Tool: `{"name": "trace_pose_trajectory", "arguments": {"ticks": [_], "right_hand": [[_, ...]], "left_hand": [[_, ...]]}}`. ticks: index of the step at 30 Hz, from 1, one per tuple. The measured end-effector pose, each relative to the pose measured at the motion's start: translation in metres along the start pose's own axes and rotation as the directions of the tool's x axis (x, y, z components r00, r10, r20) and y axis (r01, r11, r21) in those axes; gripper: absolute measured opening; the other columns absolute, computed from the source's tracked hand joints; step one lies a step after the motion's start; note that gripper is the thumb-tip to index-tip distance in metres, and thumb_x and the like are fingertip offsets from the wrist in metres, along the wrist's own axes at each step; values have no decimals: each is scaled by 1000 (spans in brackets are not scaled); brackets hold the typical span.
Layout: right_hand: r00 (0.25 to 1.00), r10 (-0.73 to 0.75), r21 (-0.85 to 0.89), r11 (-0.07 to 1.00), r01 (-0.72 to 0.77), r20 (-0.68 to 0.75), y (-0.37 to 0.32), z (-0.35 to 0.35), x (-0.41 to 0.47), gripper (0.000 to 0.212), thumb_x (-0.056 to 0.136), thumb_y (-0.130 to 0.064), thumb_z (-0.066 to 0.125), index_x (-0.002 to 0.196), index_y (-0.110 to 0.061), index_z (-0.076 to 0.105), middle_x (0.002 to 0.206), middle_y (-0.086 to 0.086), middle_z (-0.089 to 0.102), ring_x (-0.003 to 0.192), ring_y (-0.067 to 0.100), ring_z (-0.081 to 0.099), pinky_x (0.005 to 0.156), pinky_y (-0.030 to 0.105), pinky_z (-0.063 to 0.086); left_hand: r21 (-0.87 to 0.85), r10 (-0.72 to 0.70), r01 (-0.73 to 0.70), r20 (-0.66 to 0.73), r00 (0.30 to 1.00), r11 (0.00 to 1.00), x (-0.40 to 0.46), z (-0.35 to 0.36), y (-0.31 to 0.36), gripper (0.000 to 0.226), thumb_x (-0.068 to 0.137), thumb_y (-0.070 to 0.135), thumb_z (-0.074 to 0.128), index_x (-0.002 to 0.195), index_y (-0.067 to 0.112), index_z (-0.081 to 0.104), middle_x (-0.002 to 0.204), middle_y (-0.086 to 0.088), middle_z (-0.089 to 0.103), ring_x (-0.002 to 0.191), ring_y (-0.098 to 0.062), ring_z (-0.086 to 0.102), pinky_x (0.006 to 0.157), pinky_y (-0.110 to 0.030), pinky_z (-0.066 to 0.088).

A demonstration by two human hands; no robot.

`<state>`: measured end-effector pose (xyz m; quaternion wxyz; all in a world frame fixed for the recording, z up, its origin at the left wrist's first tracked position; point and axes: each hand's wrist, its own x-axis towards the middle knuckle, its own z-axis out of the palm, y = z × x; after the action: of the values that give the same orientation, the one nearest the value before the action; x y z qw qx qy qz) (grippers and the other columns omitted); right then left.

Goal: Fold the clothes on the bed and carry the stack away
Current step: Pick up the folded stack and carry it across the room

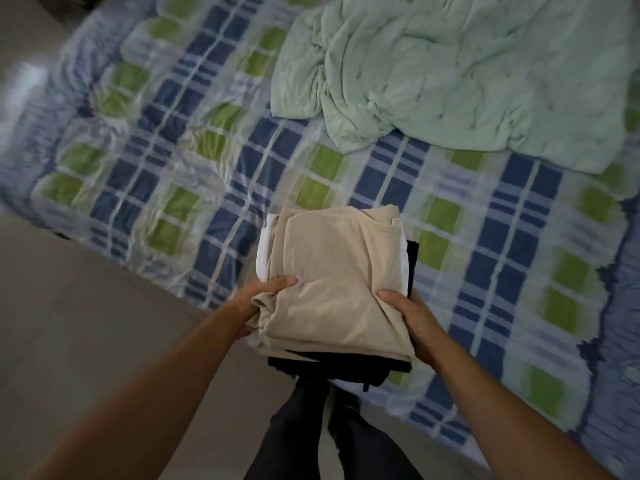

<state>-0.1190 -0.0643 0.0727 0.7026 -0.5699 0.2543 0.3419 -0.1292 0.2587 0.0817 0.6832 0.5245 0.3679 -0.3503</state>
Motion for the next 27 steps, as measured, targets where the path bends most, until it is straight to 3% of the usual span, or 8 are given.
{"name": "trace_pose_trajectory", "arguments": {"ticks": [4,10,12,14,18,23,25,27], "right_hand": [[1000,-15,-49,999,16,15,-21,1,-48,71,70,-43,86,135,-33,57,121,-2,75,107,22,73,87,41,59],[995,-30,-129,991,43,99,-46,32,-102,90,59,-54,93,138,-29,57,121,0,75,107,23,73,80,37,61],[990,-21,-156,987,42,138,-50,48,-111,94,57,-57,94,139,-30,56,123,2,74,109,25,73,85,41,61],[985,-9,-191,981,42,171,-53,68,-115,92,58,-56,94,138,-32,57,124,3,74,110,28,72,89,46,60],[969,0,-275,959,70,246,-63,123,-121,84,60,-55,94,134,-32,60,120,2,76,106,26,74,78,39,62],[943,37,-345,935,85,332,-70,217,-119,75,66,-45,91,132,-24,62,118,8,76,104,29,74,74,36,62],[933,49,-381,920,97,356,-68,263,-117,73,67,-44,89,132,-22,63,118,8,76,105,29,74,75,36,62],[926,74,-421,902,97,371,-62,310,-116,70,72,-42,89,133,-21,62,120,8,76,107,30,74,79,39,61]], "left_hand": [[-32,90,-91,-13,996,995,-62,18,-3,103,44,49,102,130,7,64,117,-10,76,104,-26,75,76,-32,62],[-171,154,-156,-24,988,973,-145,12,-18,83,64,38,93,133,6,61,126,-17,72,113,-33,71,82,-37,61],[-206,172,-180,-55,984,962,-168,1,-23,77,69,34,91,134,5,61,126,-19,72,112,-35,71,82,-39,61],[-244,193,-211,-96,977,947,-189,-12,-27,71,74,30,87,134,4,61,124,-19,72,110,-34,72,79,-38,62],[-315,246,-301,-203,948,900,-224,-47,-32,60,83,23,80,136,5,58,118,-15,75,104,-31,74,77,-36,62],[-369,263,-371,-311,913,852,-264,-112,-39,71,80,25,82,141,-1,55,131,-25,66,123,-42,62,110,-56,45],[-398,277,-403,-338,899,824,-278,-149,-46,82,74,28,90,142,-1,55,134,-25,64,126,-42,60,113,-57,42],[-446,294,-428,-340,893,786,-290,-190,-55,80,74,29,84,143,1,55,133,-24,66,125,-42,61,112,-55,45]]}}
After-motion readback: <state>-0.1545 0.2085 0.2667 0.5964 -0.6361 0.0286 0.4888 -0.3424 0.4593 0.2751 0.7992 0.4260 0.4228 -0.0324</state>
